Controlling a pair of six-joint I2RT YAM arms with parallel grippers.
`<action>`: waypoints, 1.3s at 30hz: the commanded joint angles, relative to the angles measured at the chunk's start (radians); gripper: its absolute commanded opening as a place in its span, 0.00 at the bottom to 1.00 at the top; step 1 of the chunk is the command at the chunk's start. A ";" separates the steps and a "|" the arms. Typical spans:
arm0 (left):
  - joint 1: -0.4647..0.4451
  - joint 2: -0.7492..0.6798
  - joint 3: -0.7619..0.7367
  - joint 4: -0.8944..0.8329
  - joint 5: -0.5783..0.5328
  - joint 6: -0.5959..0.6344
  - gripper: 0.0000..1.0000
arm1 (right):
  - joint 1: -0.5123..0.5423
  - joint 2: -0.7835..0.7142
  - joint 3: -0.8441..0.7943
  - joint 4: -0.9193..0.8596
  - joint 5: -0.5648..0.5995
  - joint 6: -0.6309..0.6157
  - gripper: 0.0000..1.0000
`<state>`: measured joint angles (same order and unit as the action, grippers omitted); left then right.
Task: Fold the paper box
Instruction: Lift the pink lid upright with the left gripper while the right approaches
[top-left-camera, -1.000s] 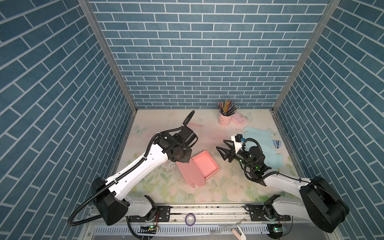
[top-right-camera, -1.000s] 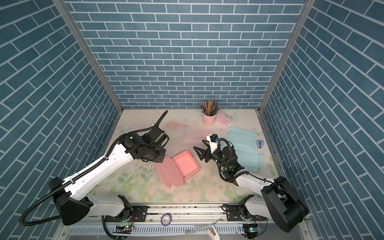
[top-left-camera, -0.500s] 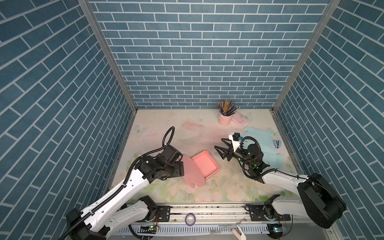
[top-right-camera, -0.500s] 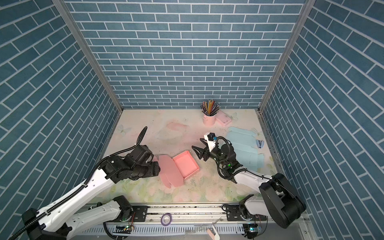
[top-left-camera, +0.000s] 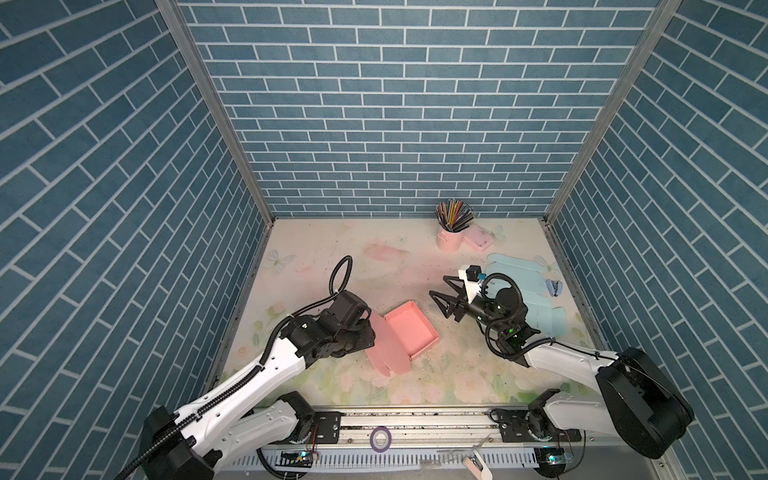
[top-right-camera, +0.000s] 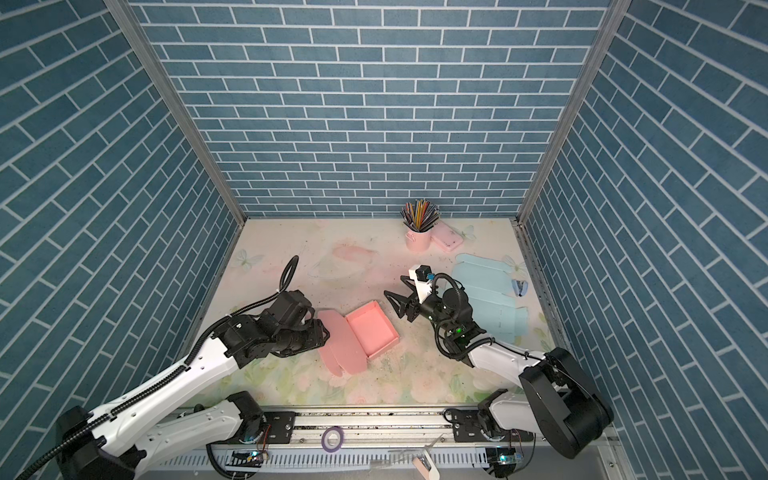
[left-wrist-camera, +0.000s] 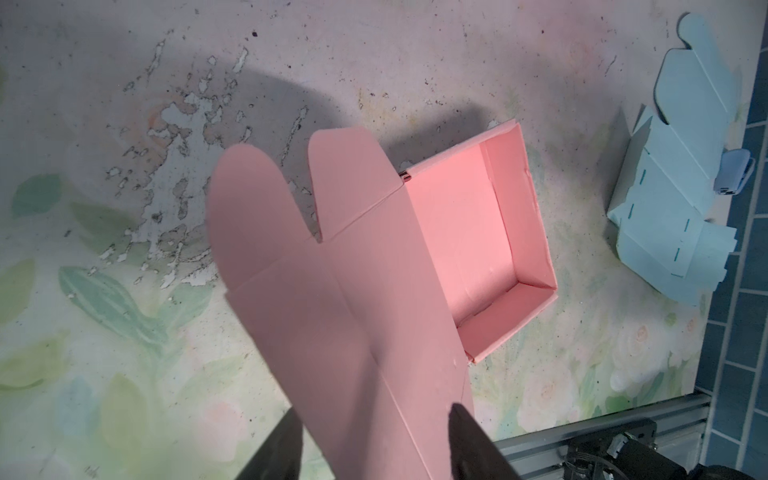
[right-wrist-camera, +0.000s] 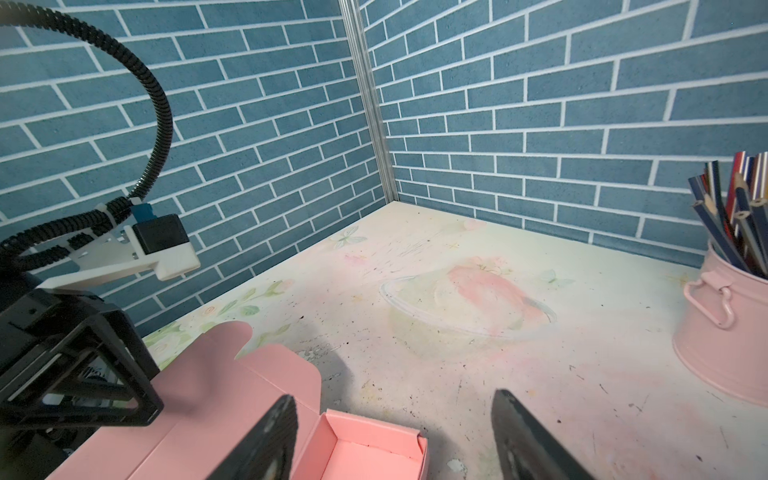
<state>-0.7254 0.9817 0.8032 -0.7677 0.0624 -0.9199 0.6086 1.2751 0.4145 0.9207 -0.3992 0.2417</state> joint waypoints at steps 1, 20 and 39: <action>-0.003 0.001 -0.023 0.050 -0.034 -0.015 0.46 | 0.005 -0.028 -0.020 0.024 0.033 -0.044 0.74; 0.026 0.052 0.059 -0.007 -0.016 0.122 0.02 | 0.005 -0.052 -0.038 0.023 0.106 -0.063 0.74; 0.115 0.495 0.767 -0.561 0.216 1.066 0.00 | -0.046 0.105 0.331 -0.437 -0.599 -0.519 0.75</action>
<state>-0.6144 1.4586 1.5326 -1.2423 0.2489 -0.0021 0.5671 1.3560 0.6964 0.6926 -0.8398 -0.0761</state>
